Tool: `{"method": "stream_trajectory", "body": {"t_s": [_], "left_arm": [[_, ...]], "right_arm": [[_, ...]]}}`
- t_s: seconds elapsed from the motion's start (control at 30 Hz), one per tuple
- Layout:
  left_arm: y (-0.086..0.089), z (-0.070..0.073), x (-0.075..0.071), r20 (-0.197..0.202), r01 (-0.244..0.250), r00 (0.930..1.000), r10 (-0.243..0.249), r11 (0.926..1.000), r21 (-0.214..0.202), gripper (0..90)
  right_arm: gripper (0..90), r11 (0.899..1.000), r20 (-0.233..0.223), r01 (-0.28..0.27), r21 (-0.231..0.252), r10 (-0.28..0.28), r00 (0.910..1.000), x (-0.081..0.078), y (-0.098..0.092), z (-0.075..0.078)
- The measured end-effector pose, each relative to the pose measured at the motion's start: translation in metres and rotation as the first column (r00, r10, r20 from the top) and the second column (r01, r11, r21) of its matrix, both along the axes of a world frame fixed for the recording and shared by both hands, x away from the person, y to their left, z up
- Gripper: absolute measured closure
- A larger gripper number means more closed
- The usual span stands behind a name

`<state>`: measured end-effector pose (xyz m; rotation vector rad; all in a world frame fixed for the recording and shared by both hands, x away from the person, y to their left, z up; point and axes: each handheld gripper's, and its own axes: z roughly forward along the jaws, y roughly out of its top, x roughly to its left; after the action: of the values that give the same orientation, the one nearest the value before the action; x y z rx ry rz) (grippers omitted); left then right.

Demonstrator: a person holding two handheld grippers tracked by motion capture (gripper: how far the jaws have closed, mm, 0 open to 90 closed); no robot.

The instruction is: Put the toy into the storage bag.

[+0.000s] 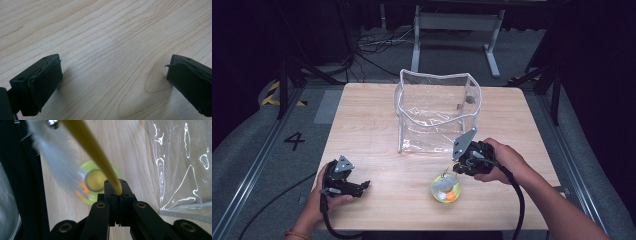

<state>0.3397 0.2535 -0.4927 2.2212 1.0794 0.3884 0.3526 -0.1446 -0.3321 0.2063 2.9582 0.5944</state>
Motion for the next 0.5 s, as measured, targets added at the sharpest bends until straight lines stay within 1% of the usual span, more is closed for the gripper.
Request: {"method": "stream_trajectory", "body": {"t_s": [0.17,0.37,0.5], "left_arm": [[0.000,0.000,0.000,0.000,0.000,1.0000,0.000,1.0000,-0.001,0.4],[0.000,0.000,0.000,0.000,0.000,1.0000,0.000,1.0000,0.000,0.4],[0.000,0.000,0.000,0.000,0.000,1.0000,0.000,1.0000,-0.001,0.5]], "right_arm": [[88.3,1.000,0.006,-0.003,-0.004,0.003,1.0000,-0.001,-0.002,0.003],[88.3,1.000,0.022,0.029,0.005,-0.029,0.9993,-0.001,-0.014,0.009],[88.2,0.998,0.029,0.067,0.008,-0.068,0.9973,0.002,-0.025,0.015]]}}
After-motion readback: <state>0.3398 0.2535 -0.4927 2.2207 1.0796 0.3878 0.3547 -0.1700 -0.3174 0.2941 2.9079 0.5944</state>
